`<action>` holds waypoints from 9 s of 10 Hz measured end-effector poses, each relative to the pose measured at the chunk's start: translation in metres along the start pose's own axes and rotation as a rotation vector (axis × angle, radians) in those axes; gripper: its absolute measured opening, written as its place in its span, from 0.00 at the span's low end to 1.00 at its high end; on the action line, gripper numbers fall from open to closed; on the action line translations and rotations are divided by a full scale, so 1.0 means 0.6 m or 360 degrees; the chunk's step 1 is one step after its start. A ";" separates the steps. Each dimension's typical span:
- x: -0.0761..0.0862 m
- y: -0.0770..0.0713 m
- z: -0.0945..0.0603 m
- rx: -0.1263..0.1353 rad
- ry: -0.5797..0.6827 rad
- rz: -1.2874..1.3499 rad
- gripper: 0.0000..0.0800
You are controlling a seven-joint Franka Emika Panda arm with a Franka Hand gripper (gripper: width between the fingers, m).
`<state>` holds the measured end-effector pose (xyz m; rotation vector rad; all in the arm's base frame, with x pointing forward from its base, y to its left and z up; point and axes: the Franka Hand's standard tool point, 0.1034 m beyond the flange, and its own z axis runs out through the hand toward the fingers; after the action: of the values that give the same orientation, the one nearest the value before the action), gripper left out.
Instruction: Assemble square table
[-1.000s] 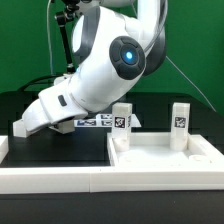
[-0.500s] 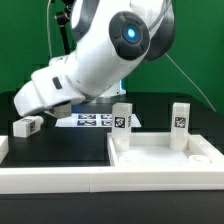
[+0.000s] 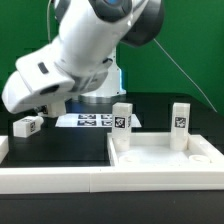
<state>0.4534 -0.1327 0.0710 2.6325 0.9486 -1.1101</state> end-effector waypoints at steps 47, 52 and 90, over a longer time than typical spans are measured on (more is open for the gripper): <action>0.270 -0.074 -0.306 0.0122 0.1496 0.0849 0.36; 0.283 -0.102 -0.328 0.0078 0.1661 0.0895 0.36; 0.362 -0.164 -0.310 -0.0068 0.1993 0.0900 0.36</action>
Offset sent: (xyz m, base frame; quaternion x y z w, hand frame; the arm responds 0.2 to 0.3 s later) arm 0.0000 0.0000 0.0000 0.0000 0.1296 0.0000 0.9916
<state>0.6216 0.1184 0.0683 3.0757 0.1923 0.7728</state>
